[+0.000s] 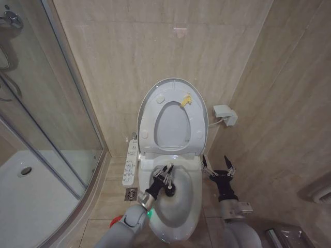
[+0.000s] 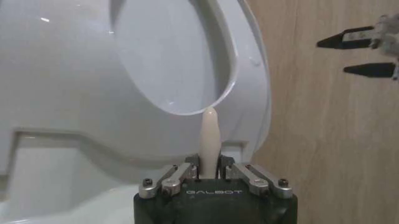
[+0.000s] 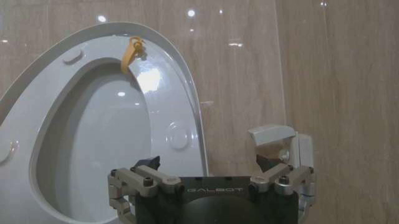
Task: Open the toilet lid, clean the toilet bowl with a toilet brush, close the toilet lid, and flush.
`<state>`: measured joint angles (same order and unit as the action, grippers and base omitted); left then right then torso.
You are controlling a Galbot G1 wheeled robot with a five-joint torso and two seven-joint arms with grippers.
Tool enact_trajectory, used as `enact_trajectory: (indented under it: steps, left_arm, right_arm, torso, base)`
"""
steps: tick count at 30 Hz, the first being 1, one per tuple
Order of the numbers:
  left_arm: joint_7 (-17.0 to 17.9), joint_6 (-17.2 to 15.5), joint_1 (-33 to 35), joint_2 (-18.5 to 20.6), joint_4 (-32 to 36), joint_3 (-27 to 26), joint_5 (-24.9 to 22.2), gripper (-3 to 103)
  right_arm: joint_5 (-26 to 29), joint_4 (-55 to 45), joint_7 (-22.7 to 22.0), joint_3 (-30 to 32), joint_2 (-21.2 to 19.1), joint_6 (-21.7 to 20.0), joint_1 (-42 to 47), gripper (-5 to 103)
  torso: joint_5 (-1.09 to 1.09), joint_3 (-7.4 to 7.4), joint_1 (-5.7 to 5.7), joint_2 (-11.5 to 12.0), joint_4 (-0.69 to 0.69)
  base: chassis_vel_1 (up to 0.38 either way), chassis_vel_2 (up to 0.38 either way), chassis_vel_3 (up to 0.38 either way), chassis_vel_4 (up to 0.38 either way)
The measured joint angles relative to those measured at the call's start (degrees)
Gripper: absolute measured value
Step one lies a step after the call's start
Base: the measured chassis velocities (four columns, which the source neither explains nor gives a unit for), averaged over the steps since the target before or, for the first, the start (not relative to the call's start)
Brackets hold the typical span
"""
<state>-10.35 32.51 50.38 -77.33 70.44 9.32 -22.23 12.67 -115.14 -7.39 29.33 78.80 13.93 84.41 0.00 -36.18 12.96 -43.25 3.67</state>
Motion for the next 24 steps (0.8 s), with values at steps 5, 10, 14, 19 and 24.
enact_trajectory:
  steps: [5,10,14,19,24]
  left_arm:
    - [-0.04,0.29,0.37,-1.62,-1.04,1.59,0.08,20]
    - [-0.87,0.68,0.25,-1.5,-4.11,1.81,0.41,20]
    - [-1.15,0.65,-0.46,0.24,-6.32,0.29,0.39,20]
    - [-1.11,0.59,-0.5,1.7,-3.08,-1.01,0.35,20]
    - [-1.07,1.51,-0.3,1.12,-0.93,-0.56,1.27,20]
  right_arm:
    - [0.0,0.0,0.0,0.0,0.0,0.0,0.0,100]
    - [0.0,0.0,0.0,0.0,0.0,0.0,0.0,100]
    - [0.0,0.0,0.0,0.0,0.0,0.0,0.0,100]
    - [0.0,0.0,0.0,0.0,0.0,0.0,0.0,100]
    - [0.0,0.0,0.0,0.0,0.0,0.0,0.0,100]
  torso:
    - [0.0,0.01,0.0,0.0,-0.01]
    - [0.0,0.02,-0.02,-0.01,-0.01]
    - [0.0,0.02,-0.02,0.0,0.0]
    - [0.0,0.0,-0.01,0.0,-0.01]
    - [0.0,0.0,-0.01,0.0,-0.01]
  base:
    - [0.0,0.0,0.0,0.0]
    - [0.0,0.0,0.0,0.0]
    - [0.0,0.0,0.0,0.0]
    - [0.0,0.0,0.0,0.0]
    - [0.0,0.0,0.0,0.0]
